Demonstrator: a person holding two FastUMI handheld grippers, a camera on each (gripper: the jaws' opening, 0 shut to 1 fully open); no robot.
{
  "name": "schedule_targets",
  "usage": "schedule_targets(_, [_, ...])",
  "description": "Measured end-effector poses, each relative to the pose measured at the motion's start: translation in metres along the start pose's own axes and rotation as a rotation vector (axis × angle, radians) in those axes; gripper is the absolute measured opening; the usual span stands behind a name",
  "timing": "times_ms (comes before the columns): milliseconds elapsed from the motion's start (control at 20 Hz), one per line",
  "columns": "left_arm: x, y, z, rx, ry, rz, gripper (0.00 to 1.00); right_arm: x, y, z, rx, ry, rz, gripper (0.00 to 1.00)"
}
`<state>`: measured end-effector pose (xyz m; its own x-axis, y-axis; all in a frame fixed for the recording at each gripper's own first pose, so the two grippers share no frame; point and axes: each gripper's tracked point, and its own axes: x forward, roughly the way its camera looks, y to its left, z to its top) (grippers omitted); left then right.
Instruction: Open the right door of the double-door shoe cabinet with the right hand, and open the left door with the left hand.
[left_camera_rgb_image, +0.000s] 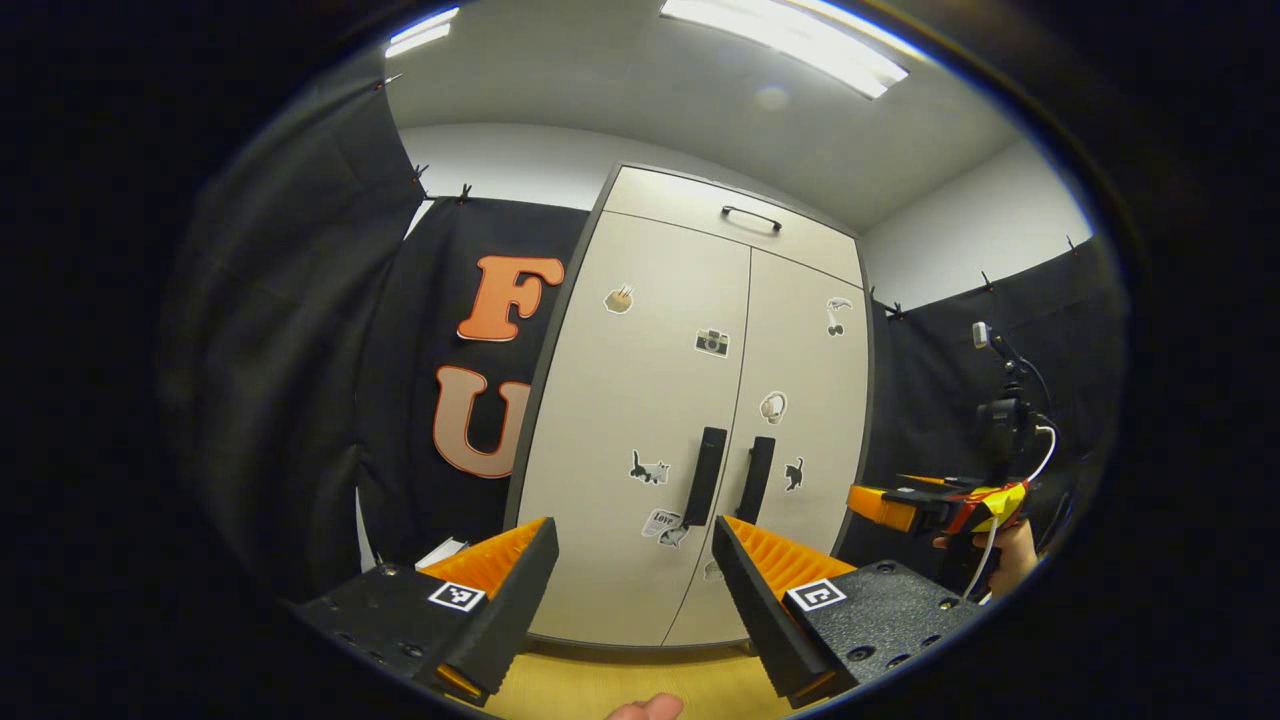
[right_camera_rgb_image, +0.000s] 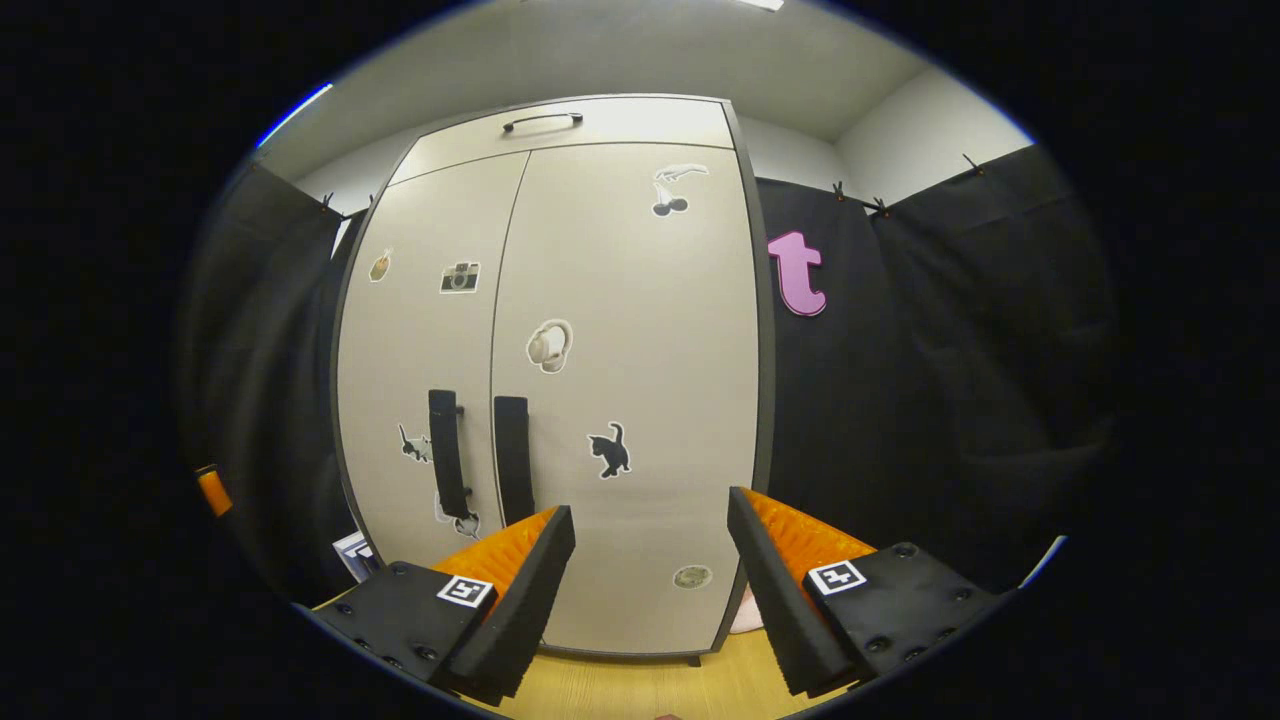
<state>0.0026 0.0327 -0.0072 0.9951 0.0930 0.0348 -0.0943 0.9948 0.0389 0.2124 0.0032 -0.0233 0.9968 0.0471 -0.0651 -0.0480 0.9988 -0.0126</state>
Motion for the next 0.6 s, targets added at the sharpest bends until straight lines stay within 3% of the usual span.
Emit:
schedule_targets(200, [-0.004, 0.009, 0.002, 0.018, -0.009, 0.018, 0.94, 0.021, 0.005, -0.002, 0.028, -0.015, 0.005, 0.99])
schedule_targets(400, [-0.009, 0.014, 0.006, 0.038, -0.025, 0.034, 0.94, 0.039, 0.052, 0.0, 0.07, -0.029, 0.108, 0.98])
schedule_targets(600, [-0.012, 0.017, 0.0, 0.019, -0.01, 0.034, 0.94, 0.072, 0.093, -0.002, -0.026, 0.0, 0.11, 0.98])
